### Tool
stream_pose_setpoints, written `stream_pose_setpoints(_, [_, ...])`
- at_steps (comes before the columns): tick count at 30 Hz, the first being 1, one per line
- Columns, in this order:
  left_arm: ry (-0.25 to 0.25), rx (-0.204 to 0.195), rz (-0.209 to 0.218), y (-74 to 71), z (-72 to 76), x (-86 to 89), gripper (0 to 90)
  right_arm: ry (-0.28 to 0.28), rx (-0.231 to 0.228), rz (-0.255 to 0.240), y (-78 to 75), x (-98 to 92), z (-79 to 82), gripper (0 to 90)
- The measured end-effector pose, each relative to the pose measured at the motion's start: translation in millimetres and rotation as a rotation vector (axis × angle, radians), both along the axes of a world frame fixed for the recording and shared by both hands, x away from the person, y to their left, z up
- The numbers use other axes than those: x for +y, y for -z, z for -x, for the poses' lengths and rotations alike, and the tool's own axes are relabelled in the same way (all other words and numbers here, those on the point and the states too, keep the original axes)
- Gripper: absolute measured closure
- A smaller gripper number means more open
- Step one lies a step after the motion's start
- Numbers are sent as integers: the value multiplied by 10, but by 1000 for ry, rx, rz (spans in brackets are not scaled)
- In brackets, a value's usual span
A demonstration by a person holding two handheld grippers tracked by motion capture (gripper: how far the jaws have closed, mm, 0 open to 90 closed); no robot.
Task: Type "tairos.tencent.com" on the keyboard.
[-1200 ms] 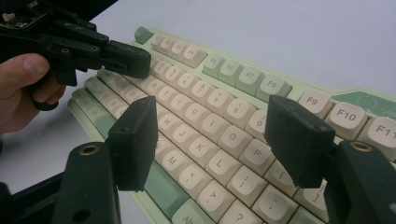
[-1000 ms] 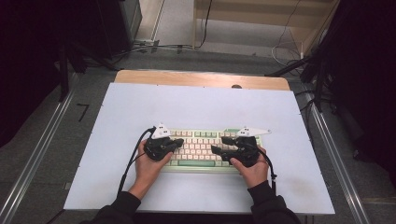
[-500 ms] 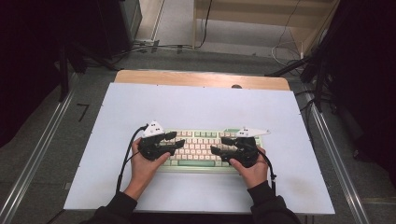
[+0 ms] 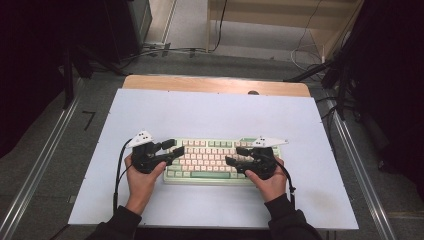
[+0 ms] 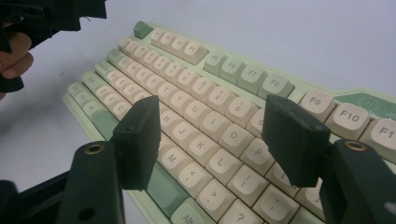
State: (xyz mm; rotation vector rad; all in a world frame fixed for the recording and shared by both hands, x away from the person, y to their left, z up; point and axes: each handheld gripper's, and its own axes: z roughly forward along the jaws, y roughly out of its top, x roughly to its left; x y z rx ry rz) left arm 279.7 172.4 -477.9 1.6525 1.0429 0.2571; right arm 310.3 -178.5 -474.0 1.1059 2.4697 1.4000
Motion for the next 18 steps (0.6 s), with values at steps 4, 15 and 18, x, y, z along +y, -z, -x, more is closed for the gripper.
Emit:
stream_pose_setpoints(4, [1, -1, -5, 2, 6, -12, 446, -11, -13, 4, -2, 18, 14, 447])
stream_pose_setpoints(15, [3, 5, -13, 11, 14, -31, 448, -96, -4, -34, -25, 64, 62, 873])
stream_pose_setpoints(18, [6, 4, -13, 11, 17, -36, 450, -124, 5, -14, 4, 134, 84, 874])
